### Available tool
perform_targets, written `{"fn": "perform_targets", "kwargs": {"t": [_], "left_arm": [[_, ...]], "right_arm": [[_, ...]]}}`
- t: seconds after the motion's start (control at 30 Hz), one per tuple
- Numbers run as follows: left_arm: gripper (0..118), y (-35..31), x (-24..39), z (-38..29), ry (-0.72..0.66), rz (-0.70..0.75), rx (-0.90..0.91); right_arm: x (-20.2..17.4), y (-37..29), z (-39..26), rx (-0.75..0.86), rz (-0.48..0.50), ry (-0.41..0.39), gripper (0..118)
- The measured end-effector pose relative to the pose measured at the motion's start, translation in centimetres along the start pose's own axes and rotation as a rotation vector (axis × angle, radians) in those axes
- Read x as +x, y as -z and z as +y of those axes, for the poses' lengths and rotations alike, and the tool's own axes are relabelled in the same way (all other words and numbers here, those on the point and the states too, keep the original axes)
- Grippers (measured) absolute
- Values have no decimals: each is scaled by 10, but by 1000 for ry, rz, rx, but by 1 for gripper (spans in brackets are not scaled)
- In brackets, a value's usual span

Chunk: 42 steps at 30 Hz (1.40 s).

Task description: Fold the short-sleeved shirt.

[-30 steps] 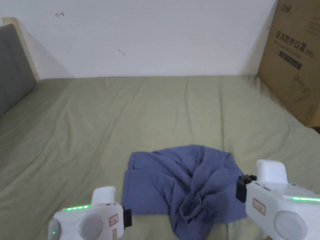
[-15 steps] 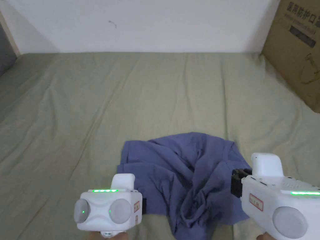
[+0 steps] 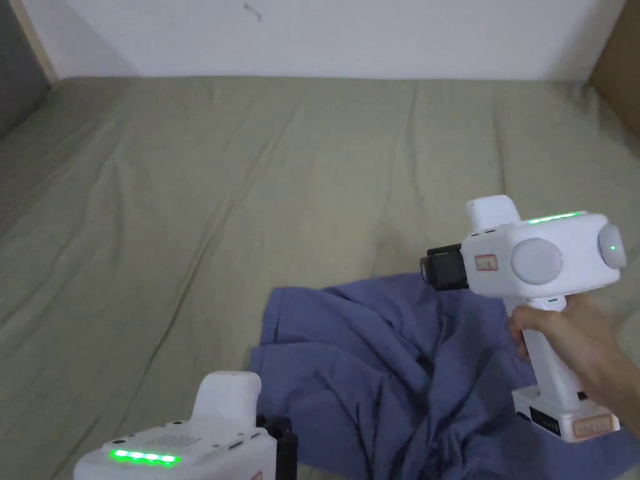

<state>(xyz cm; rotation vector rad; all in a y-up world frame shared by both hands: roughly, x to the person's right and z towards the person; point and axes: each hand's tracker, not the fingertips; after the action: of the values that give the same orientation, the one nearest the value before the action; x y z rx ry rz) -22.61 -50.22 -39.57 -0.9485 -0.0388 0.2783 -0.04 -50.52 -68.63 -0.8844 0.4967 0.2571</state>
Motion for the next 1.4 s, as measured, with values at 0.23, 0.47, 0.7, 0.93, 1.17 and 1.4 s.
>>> {"fn": "perform_targets", "kwargs": {"t": [0.23,0.47,0.7,0.93,1.17,1.4], "left_arm": [[3,10,-4,1,10,-7,-13],[3,3,-3,6,-8,-6,-8],[3,-41,3,17,11,4,69],[3,-130,-16,48,22,181,316],[3,-217,-32,85,30,291,494],[3,-263,-38,117,63,316,569]], "right_arm": [[-2,79,-5,-182,15,-10,73],[-18,41,-1,-140,-14,-72,0],[26,-46,11,-5,-106,36,0],[87,-204,12,163,-254,116,0],[123,-341,-13,323,-354,246,0],[130,-400,-26,379,-337,353,0]]}}
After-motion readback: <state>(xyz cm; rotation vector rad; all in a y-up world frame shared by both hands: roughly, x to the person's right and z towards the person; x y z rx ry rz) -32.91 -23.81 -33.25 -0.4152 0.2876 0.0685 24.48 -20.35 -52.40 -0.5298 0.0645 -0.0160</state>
